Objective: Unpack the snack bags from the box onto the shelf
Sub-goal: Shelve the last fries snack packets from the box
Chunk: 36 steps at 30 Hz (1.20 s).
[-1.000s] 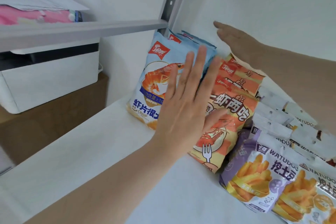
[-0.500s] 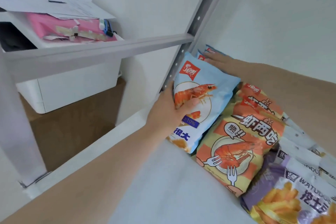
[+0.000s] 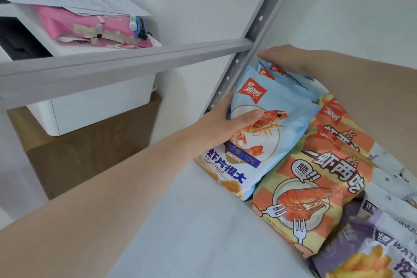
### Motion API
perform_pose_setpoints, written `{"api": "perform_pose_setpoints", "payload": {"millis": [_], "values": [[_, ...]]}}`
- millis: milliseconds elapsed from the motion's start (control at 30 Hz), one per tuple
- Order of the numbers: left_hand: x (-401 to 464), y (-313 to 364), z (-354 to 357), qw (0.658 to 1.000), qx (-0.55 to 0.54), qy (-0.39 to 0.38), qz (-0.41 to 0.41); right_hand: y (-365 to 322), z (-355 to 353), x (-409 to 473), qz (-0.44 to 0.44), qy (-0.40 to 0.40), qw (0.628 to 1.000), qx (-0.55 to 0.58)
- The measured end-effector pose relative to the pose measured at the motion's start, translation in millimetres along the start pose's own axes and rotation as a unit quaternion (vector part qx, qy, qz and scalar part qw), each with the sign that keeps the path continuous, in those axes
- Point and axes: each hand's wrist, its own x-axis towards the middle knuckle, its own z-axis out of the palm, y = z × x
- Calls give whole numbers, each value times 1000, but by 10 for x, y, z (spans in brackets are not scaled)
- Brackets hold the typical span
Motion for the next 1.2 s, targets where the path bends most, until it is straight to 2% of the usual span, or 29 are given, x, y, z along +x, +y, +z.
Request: {"api": "perform_pose_setpoints", "payload": {"millis": [67, 233, 367, 433, 500, 567, 633, 700, 800, 900, 1000, 1133, 1200], "values": [[13, -47, -5, 1000, -3, -20, -8, 33, 78, -18, 5, -19, 999, -41], [21, -81, 16, 1000, -17, -13, 5, 150, 143, -103, -1, -38, 995, -94], [-45, -48, 24, 999, -3, 36, 14, 171, 38, -304, -15, 55, 998, 30], [-107, -27, 44, 990, 92, 103, 33, 286, -53, -480, -36, 93, 994, 37], [-200, 24, 135, 957, 217, 163, 100, 426, -123, -732, -47, 137, 988, 55], [-369, 159, 311, 903, 323, 177, 220, 551, -154, -1101, -56, 191, 978, 66], [-574, 290, 541, 836, 417, 137, 330, 660, -100, -1582, -53, 226, 970, 68], [-735, 231, 816, 793, 467, 61, 386, 774, 95, -2164, -31, 247, 966, 73], [-916, -43, 1242, 788, 492, -3, 370, 944, 624, -3149, 9, 280, 958, 67], [-989, -307, 1672, 768, 551, 19, 326, 1154, 1254, -3864, 112, 293, 949, 42], [-978, -535, 1970, 724, 617, 23, 308, 1223, 1784, -4164, 163, 287, 943, 48], [-846, -797, 2002, 633, 699, 4, 332, 1234, 2215, -4088, 182, 262, 947, 33], [-779, -850, 1983, 618, 714, -1, 329, 1276, 2285, -3975, 191, 283, 939, 37]]}}
